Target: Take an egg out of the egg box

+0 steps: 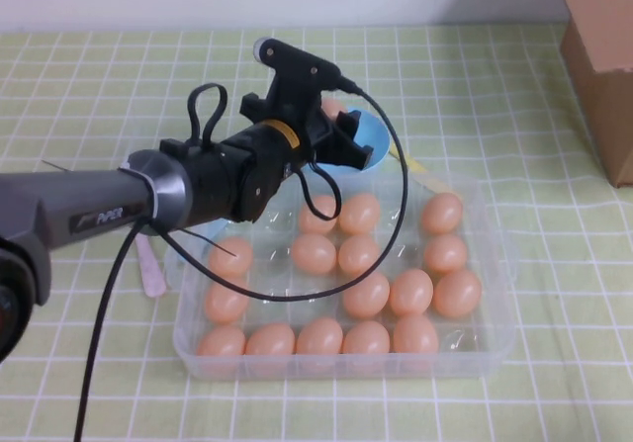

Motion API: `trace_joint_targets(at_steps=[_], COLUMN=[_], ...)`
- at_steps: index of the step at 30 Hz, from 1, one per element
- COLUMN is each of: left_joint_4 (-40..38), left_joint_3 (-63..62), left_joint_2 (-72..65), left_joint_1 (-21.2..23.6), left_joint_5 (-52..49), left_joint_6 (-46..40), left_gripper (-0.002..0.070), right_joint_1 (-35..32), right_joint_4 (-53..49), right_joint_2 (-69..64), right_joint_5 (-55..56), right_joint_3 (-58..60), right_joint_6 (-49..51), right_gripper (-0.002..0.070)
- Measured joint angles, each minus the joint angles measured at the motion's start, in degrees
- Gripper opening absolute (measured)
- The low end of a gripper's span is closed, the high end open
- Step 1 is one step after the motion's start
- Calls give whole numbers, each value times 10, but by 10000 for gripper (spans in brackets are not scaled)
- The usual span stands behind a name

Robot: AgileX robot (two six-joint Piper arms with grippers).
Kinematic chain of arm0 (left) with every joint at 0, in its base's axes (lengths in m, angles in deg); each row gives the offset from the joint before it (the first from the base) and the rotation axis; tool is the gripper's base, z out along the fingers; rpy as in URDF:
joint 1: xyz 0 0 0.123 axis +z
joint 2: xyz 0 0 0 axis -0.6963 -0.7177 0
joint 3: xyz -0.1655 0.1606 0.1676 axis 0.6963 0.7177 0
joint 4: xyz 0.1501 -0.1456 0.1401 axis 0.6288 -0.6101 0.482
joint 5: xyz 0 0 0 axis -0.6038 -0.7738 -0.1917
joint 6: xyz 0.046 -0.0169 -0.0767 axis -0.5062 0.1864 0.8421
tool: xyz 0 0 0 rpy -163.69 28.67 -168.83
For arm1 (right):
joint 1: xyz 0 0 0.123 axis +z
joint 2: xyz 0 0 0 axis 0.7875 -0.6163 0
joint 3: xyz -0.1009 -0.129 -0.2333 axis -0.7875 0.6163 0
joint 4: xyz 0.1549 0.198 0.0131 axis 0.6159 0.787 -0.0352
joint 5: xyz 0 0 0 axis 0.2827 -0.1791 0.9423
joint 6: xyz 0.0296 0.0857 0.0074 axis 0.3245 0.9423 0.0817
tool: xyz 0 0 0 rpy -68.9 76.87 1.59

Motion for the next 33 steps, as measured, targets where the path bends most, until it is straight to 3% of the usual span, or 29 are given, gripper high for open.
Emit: trace_joint_targets(at_steps=[5, 12, 18, 20, 22, 27, 29, 33], left_joint_4=[15, 26, 39, 40, 39, 38, 30, 14], left_joint_3=[0, 0, 55, 107, 169, 330, 378, 437], left_joint_2=[-25, -33, 57, 112, 171, 337, 409, 538], left_joint_1=[5, 5, 5, 5, 6, 15, 21, 23], left_joint_5=[13, 27, 40, 74, 116, 156, 150, 106], left_joint_6=[20, 35, 33, 25, 20, 17, 17, 11], left_gripper=[373, 540, 552, 510, 421, 91, 38, 6], right_joint_1=[0, 0, 0, 0, 0, 0, 0, 0], right_joint_4=[0, 0, 0, 0, 0, 0, 0, 0], right_joint_2=[0, 0, 0, 0, 0, 0, 0, 0], right_joint_5=[0, 0, 0, 0, 0, 0, 0, 0], right_joint_3=[0, 0, 0, 0, 0, 0, 0, 0], right_joint_6=[0, 0, 0, 0, 0, 0, 0, 0], right_gripper=[-17, -17, -17, -17, -17, -17, -17, -17])
